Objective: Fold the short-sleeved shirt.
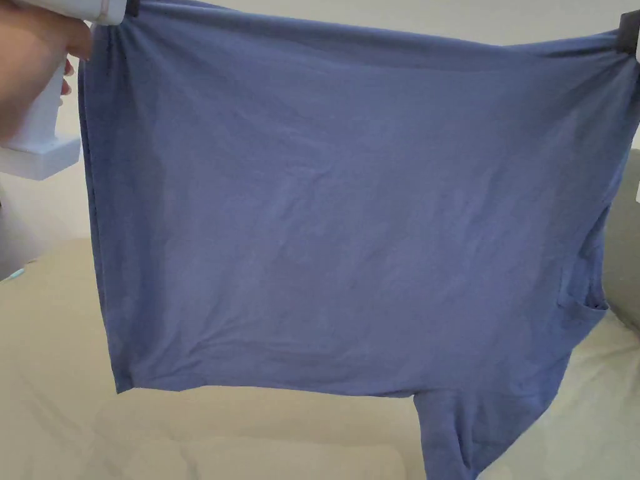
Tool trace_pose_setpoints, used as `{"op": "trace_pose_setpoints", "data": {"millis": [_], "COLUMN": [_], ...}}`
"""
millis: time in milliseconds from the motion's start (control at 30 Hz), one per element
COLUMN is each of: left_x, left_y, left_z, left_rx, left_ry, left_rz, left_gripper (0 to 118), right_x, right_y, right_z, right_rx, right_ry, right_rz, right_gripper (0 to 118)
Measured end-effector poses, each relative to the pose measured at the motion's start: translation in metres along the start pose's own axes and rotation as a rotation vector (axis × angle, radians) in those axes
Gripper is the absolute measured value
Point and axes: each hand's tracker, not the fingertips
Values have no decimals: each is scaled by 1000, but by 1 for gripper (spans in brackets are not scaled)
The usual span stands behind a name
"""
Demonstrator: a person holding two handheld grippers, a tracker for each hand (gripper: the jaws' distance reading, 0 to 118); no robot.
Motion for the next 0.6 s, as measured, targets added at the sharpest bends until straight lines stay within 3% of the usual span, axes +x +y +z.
{"op": "trace_pose_setpoints", "data": {"millis": [300,467,600], "left_x": [19,41,57], "left_y": [-70,-145,-210], "left_z": [-85,-116,-126], "left_rx": [-98,-196,-262], "left_ry": [-9,-54,-72], "left_rz": [-20,61,0], "left_gripper": [0,0,0], "right_x": [-41,-67,-80], "right_y": [-60,-139,-205], "right_z": [-60,-72,-68], "right_rx": [-78,-180,-275], "right_ry": [25,45,92], "right_rz": [70,78,130], "right_gripper": [4,4,4]}}
